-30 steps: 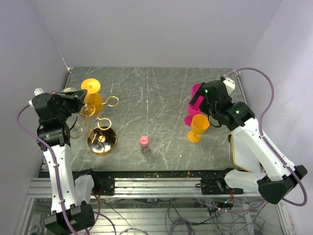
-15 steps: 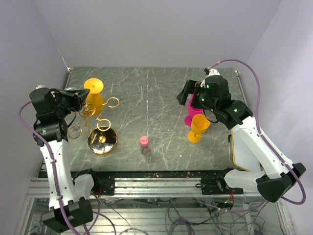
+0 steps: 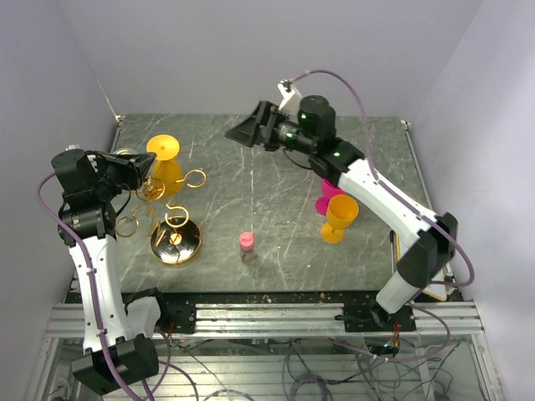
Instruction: Take the wine glass off the wine glass rack
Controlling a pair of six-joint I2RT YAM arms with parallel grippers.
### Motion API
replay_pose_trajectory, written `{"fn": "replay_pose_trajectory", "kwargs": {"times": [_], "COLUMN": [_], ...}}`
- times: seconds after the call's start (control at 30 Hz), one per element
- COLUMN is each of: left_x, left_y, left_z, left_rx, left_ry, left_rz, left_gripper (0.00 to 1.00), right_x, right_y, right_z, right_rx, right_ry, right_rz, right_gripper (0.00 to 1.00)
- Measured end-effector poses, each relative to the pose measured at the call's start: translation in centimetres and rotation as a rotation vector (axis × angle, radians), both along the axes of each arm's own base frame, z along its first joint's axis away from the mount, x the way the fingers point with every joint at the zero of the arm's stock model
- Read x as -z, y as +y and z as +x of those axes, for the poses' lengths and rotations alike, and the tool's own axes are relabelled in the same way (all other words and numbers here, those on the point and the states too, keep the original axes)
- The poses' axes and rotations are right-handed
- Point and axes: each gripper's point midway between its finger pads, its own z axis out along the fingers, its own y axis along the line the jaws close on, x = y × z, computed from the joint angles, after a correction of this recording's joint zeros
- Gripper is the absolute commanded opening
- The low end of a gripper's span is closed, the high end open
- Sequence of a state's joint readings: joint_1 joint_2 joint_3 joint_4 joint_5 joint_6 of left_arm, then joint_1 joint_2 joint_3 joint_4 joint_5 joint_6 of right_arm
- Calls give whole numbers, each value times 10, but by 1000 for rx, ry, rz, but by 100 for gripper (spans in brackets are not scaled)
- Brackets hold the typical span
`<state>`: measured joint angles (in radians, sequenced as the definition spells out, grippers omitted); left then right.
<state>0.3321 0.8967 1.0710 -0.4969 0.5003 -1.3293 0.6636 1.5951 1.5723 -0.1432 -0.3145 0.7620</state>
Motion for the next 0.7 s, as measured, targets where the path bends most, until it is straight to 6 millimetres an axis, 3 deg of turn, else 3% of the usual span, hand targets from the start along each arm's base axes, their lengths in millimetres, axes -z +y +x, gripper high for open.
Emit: {"fn": "replay_pose_trajectory", "kwargs": {"times": [0.13,0.3,0.4,0.7], "left_x": [1,4,5,4], "left_y": [0,1,1,1], "left_z": [3,5,6,6], "left_rx": [13,27,37,48], "left_ry": [0,-2,-1,-6], "left_rz": [-7,-20,-28,-33], "left_gripper": [7,7,7,7], "right_x": [-28,-40,-35,-2], "right_y": [56,99,119,159], "right_z": [-2,-5,-4,-5], "right_rx": [-116,-203,-225,-276], "right_ry": [3,51,89,226], "right_rz": [146,251,272,288], "right_gripper": [78,74,71,50]}}
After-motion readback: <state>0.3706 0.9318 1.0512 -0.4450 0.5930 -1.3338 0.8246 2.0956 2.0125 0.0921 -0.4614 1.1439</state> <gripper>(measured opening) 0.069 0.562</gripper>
